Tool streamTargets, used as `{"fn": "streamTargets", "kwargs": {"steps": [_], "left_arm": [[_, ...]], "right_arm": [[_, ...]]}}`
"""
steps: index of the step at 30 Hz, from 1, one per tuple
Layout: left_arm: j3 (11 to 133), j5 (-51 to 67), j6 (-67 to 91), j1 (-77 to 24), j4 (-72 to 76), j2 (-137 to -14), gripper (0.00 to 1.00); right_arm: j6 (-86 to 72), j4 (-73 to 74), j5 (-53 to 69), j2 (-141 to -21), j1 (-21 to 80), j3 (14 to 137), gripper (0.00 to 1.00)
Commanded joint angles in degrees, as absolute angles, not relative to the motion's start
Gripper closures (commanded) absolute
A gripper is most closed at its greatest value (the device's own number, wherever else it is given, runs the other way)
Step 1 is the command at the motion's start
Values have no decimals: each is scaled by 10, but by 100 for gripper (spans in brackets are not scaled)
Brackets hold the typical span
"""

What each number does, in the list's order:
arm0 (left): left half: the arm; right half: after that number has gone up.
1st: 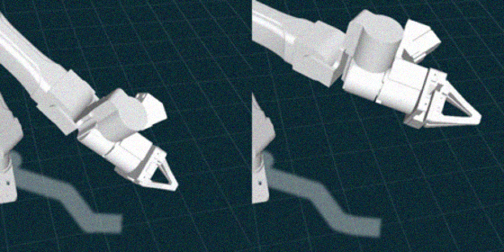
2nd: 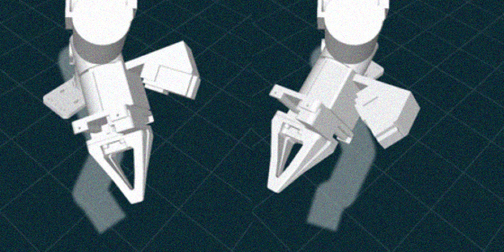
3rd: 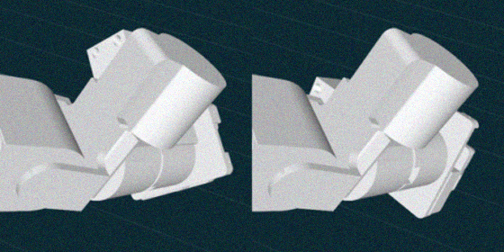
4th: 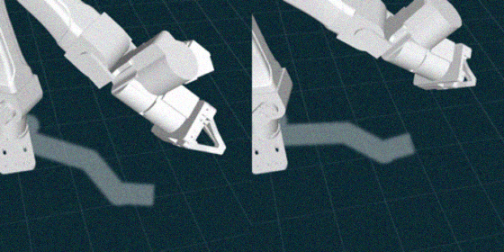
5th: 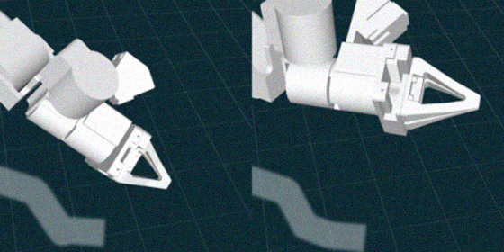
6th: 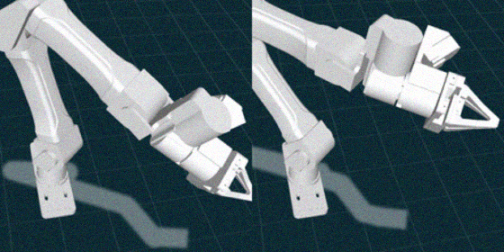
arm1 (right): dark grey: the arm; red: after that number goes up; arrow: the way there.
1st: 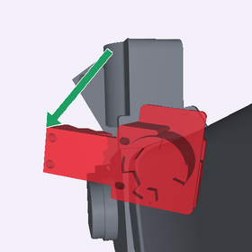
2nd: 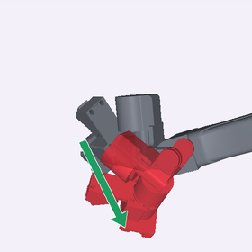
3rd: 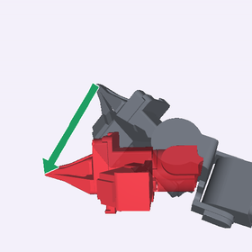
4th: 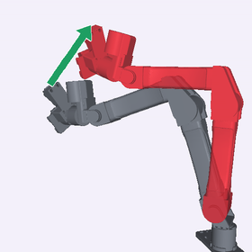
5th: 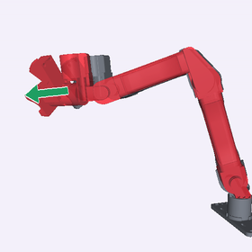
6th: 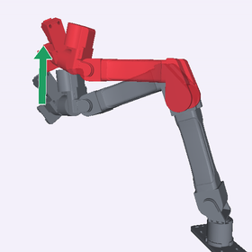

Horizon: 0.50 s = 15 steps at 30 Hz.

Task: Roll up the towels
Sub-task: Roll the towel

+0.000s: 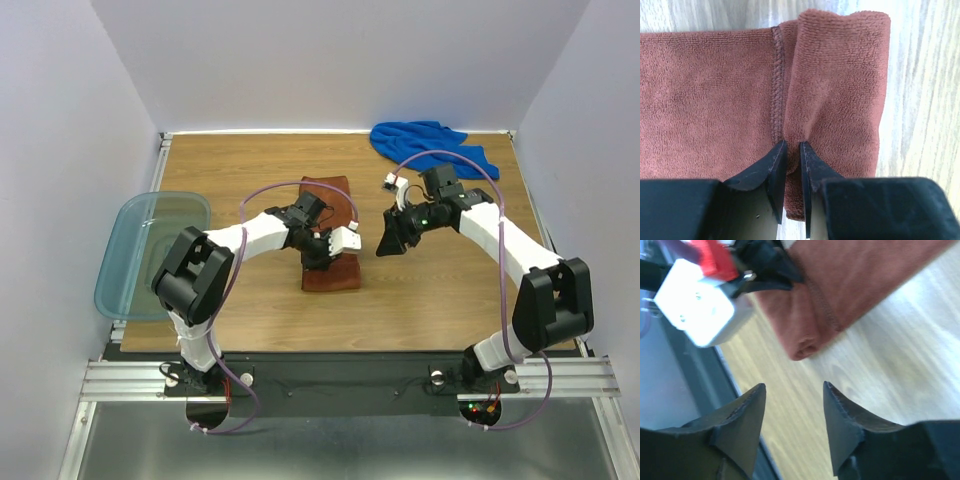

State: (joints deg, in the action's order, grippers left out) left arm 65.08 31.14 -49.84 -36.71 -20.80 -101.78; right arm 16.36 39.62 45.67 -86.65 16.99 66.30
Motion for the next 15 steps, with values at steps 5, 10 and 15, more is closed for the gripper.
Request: {"fn": "streamTargets", "kwargs": {"steps": [5, 10, 15], "left_arm": [[680, 312, -498, -359, -194, -1038, 70], [682, 316, -492, -357, -190, -1039, 70], [674, 314, -492, -355, -186, -1036, 69]], "right_arm": [[41, 357, 569, -915, 177, 677, 52], [-69, 254, 593, -952, 191, 665, 52], [-135, 207, 618, -999, 200, 657, 53]]}}
